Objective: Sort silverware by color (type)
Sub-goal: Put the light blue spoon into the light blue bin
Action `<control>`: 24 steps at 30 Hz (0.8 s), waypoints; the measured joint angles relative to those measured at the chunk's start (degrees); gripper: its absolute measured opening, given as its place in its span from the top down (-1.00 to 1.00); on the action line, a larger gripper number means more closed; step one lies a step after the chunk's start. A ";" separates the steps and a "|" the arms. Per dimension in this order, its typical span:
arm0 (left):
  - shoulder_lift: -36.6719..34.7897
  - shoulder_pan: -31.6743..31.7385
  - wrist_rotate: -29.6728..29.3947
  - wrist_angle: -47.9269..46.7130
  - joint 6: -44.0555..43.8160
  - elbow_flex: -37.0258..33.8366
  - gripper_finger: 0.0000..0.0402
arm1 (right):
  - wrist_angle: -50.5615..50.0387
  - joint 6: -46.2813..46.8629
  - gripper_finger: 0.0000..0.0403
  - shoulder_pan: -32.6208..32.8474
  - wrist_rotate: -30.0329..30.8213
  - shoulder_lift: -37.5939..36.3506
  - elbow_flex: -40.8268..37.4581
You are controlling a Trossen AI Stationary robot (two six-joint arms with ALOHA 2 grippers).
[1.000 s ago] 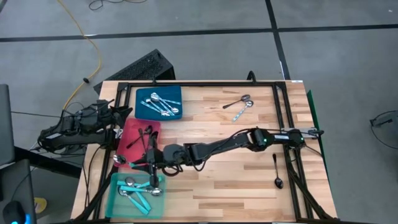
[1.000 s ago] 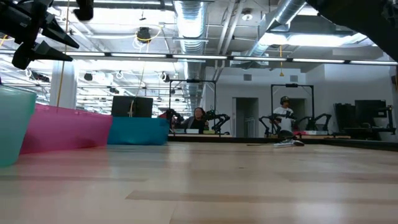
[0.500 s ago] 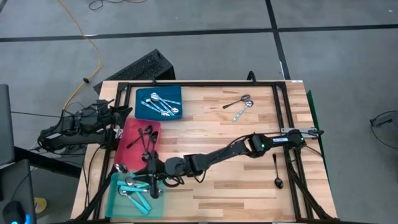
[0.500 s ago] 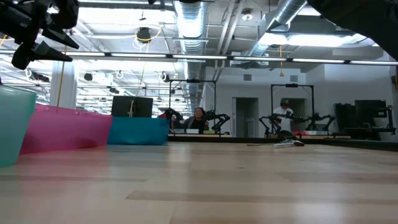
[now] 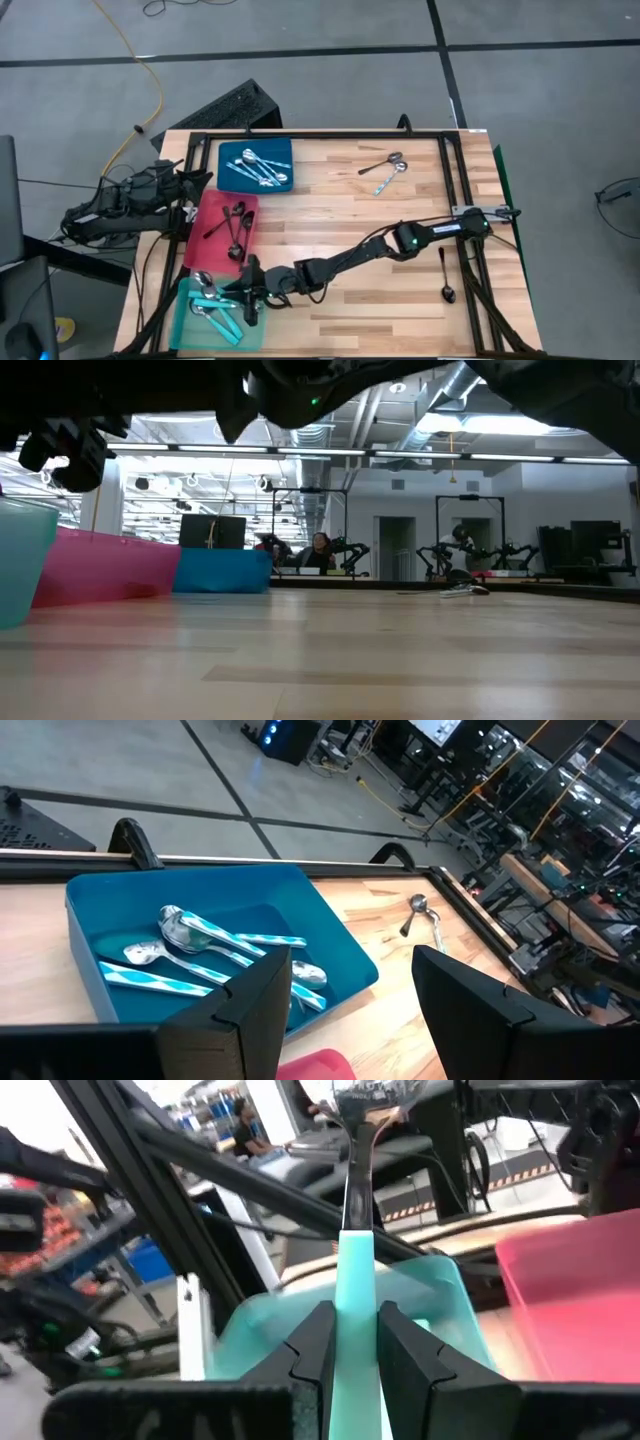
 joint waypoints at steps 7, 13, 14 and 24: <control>0.00 -0.01 -0.07 0.00 -0.07 0.00 0.03 | -3.28 0.71 0.59 0.34 -1.73 -0.35 0.13; 0.00 0.00 -0.12 -0.03 -0.07 0.00 0.03 | -4.19 3.37 0.59 -0.08 -5.97 -0.35 0.15; 0.00 0.00 -0.14 -0.03 -0.07 0.00 0.03 | -4.70 4.05 0.59 -0.28 -7.19 -0.35 0.15; 0.00 0.00 -0.34 -0.03 -0.07 0.00 0.03 | -7.11 7.95 0.59 -1.62 -14.67 -0.35 0.15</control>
